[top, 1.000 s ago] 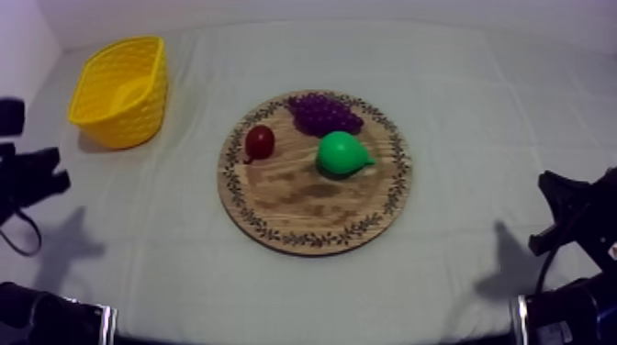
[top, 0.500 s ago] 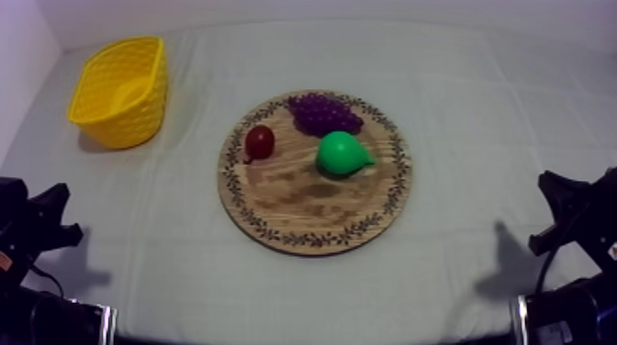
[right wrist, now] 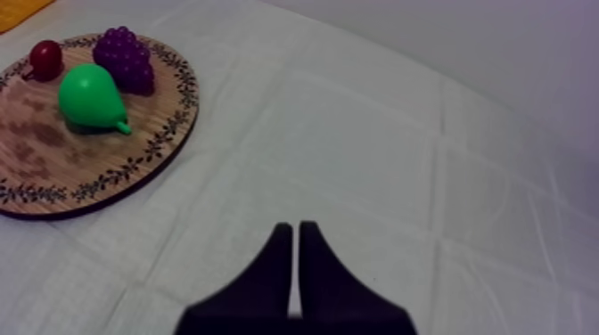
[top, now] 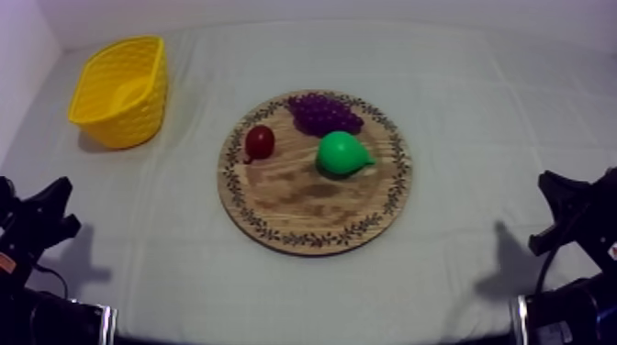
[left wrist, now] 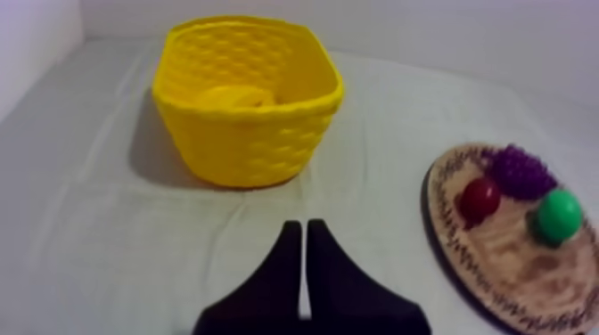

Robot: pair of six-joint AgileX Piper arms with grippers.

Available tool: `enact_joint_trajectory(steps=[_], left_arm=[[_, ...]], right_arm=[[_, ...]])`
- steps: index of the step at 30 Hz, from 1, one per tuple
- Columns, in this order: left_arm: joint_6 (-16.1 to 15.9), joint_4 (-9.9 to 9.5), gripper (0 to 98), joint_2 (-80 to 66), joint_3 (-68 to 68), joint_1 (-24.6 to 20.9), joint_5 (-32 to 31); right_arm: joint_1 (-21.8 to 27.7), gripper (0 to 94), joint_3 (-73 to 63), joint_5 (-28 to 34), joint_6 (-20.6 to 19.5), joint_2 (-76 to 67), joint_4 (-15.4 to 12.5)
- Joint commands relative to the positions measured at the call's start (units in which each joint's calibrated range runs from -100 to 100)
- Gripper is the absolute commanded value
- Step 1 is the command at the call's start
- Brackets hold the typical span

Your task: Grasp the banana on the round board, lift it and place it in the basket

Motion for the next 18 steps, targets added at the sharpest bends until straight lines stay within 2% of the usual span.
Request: enact_joint_trajectory(steps=[1,18], left_arm=[[2.8,0.00,0.1,0.0,0.2,0.0,-0.5],[3.2,0.01,0.1,0.0,0.3,0.0,-0.9]], right_arm=[[0.0,0.5,0.0,0.0,0.0,0.0,0.0],[0.0,0.5,0.0,0.0,0.0,0.0,0.0]])
